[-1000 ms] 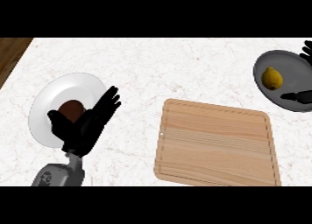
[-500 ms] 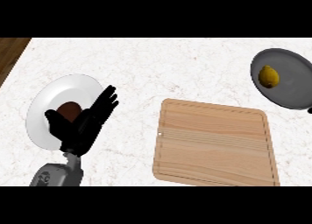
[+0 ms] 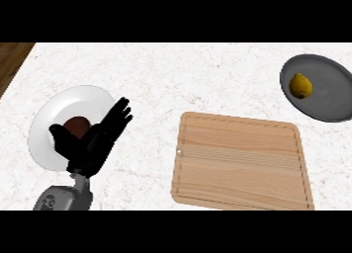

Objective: Pick the lemon from the cutting board and place it in the pan

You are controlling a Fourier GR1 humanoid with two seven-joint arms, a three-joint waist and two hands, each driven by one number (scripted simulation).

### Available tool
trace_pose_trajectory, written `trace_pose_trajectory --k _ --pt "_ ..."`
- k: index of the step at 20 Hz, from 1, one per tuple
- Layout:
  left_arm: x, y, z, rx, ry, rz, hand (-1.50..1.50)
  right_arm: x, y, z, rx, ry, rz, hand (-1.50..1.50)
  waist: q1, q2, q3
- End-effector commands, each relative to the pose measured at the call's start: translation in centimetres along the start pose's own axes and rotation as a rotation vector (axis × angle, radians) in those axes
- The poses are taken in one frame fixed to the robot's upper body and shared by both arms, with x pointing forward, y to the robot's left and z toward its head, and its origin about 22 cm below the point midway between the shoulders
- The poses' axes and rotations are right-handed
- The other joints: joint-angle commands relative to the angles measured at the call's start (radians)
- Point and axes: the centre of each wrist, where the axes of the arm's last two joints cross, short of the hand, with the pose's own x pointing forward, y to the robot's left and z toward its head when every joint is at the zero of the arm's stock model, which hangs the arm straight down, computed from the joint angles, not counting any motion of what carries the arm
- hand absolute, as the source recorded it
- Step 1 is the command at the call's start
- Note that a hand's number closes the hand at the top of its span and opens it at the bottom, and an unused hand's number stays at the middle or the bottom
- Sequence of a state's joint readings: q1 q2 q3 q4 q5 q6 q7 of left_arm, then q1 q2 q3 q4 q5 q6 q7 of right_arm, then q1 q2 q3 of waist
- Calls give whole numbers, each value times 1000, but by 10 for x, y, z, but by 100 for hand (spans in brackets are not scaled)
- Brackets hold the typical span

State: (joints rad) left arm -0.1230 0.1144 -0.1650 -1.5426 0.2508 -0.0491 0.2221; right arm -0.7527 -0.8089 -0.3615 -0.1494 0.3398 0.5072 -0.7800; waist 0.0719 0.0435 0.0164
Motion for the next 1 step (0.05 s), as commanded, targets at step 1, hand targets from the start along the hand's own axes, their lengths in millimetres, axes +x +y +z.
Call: trace_pose_trajectory --k 1 --pt "-3 -7 -2 8 8 11 0 -2 -7 9 111 -119 -127 -150 -7 -2 -1"
